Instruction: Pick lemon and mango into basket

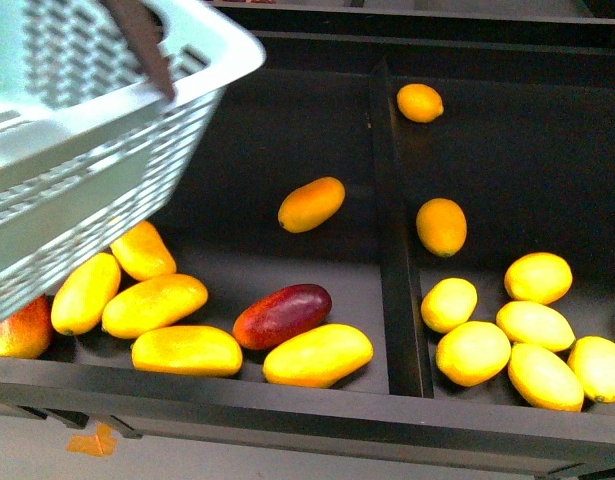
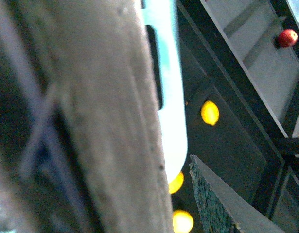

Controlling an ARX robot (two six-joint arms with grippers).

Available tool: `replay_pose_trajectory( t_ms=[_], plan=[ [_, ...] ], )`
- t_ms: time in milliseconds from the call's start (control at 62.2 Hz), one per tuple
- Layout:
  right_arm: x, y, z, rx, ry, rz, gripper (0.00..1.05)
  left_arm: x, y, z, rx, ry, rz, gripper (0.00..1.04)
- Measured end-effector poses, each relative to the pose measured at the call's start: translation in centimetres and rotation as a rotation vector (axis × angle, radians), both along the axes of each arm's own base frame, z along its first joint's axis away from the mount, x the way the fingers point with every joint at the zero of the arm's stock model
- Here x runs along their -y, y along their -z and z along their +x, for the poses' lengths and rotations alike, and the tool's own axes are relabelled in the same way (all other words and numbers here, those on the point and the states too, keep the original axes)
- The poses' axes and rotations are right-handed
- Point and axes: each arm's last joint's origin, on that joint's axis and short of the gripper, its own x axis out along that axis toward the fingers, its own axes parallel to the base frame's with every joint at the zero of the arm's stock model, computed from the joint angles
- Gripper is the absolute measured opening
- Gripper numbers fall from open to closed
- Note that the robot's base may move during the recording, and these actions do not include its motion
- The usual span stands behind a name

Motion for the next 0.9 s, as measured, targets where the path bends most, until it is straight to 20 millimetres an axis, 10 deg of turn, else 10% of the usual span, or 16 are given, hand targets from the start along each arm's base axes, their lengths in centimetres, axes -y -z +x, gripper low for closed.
replay_pose_trajectory(
  t_ms=[402,900],
  plan=[
    [0.0,0.0,0.0,0.000,0.000,0.000,0.96,7.9,-1.5,-0.6,0.045,0.335,-0.129,0.27],
    [0.0,0.0,0.0,0.000,0.000,0.000,0.96,8.6,-1.5,-1.2,0.046,0.369,-0.122,0.27]
  ],
)
